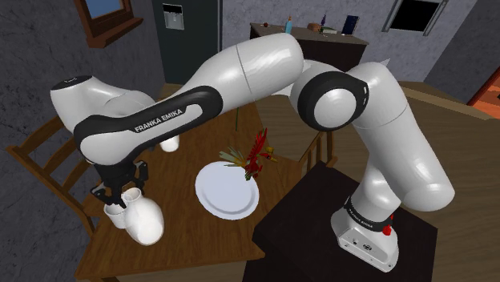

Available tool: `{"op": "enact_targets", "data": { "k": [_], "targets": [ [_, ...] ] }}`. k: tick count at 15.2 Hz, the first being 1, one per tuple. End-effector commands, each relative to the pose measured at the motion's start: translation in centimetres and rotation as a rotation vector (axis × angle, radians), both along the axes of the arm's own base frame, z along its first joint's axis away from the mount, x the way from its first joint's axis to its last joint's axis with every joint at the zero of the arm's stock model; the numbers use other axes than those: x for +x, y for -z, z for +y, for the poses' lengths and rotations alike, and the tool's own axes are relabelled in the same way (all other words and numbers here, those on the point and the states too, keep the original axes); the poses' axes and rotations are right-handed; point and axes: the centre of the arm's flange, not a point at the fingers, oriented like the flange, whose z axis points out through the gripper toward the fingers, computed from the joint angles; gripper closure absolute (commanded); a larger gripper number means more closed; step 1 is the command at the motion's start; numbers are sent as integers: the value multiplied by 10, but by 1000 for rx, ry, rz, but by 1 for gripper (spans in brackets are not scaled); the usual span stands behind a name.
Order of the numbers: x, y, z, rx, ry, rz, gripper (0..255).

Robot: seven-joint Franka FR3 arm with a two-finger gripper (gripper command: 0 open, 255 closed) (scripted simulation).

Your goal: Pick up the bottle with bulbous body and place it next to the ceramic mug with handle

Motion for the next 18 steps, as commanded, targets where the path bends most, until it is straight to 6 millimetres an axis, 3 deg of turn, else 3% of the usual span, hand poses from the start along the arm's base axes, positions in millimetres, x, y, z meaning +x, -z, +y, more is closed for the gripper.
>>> {"op": "enact_targets", "data": {
  "k": [1, 6, 10, 18],
  "targets": [
    [0, 0, 0, 0, 0, 0, 0],
    [0, 0, 0, 0, 0, 0, 0],
    [5, -50, 1, 0, 0, 0, 0],
    [5, -50, 1, 0, 0, 0, 0]
  ]
}}
